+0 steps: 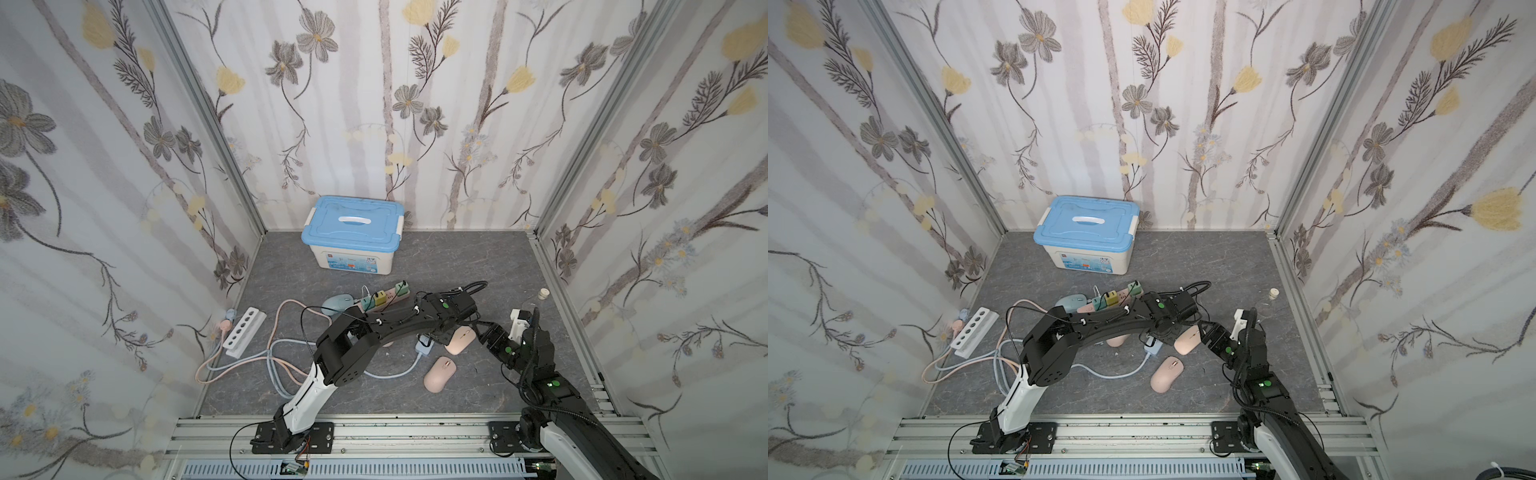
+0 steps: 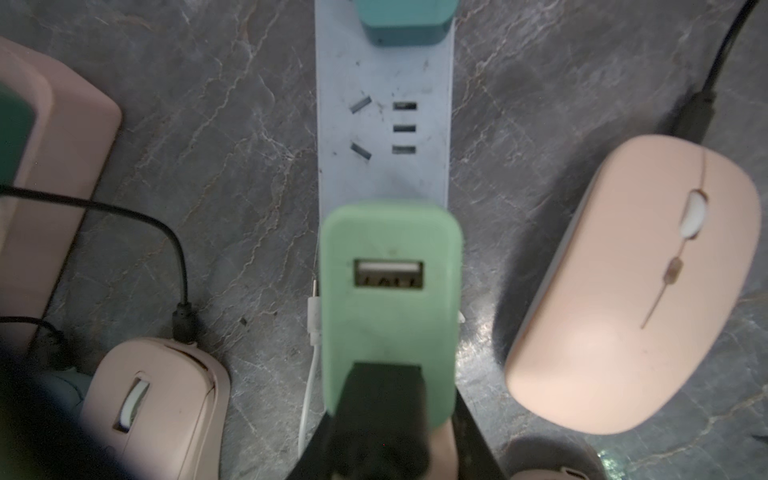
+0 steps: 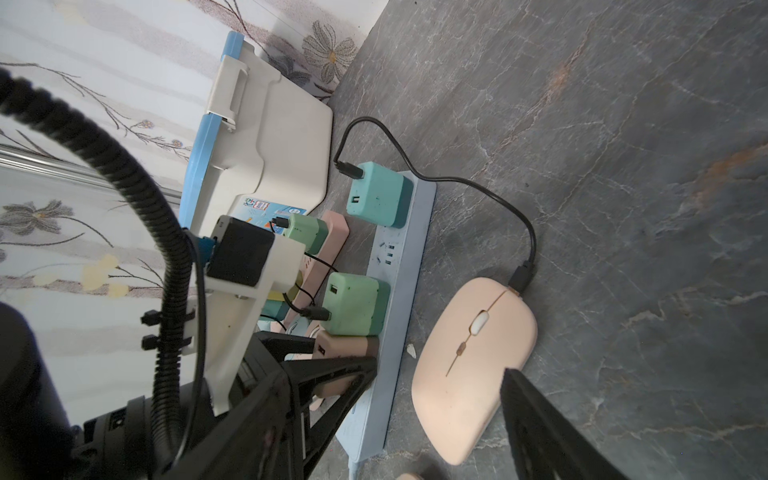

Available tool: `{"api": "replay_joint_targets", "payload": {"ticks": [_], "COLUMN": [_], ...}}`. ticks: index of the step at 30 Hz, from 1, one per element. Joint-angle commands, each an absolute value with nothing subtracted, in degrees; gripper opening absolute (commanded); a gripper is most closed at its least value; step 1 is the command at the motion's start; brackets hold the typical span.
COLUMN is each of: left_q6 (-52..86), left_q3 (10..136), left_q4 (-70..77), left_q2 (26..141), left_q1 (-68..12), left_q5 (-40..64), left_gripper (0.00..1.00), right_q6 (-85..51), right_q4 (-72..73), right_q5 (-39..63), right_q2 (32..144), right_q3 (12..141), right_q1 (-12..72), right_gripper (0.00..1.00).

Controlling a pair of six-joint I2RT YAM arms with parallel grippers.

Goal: Unplug the wireless mouse
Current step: Remove the plug from the socket.

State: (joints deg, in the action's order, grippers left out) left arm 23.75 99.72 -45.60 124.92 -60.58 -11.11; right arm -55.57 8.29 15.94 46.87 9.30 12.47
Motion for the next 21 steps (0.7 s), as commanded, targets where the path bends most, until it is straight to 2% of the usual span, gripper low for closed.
{"api": "replay_joint_targets", "payload": {"ticks": [1, 7, 15, 21], "left_q6": [22.72, 22.59, 22.06, 22.23], "left_q3": [98.46, 95.55, 91.52, 90.99], "left_q4": [-48.32, -47.42, -45.05, -44.47], "left_q2": [124.67, 123.17, 120.98, 120.87], "left_q1": [-59.90, -58.90, -57.74, -57.56], "left_q5": [-13.26, -13.09, -12.20, -11.88], "left_gripper": [0.17, 0.00, 0.00, 0.00], "right_q6": [-54.87, -52.97, -55.96, -59.52], "right_q4": [16.04, 22.15, 31.34, 33.68], "right_q5": [18.84, 19.69, 19.94, 18.27], "right_q2": [50.40, 63.13, 83.52, 93.70], "right_q3": [9.74, 15.84, 24.06, 28.52], "right_q1": [12.96, 16.91, 19.18, 19.25], "right_gripper": [0.72, 0.58, 0.49, 0.44]}}
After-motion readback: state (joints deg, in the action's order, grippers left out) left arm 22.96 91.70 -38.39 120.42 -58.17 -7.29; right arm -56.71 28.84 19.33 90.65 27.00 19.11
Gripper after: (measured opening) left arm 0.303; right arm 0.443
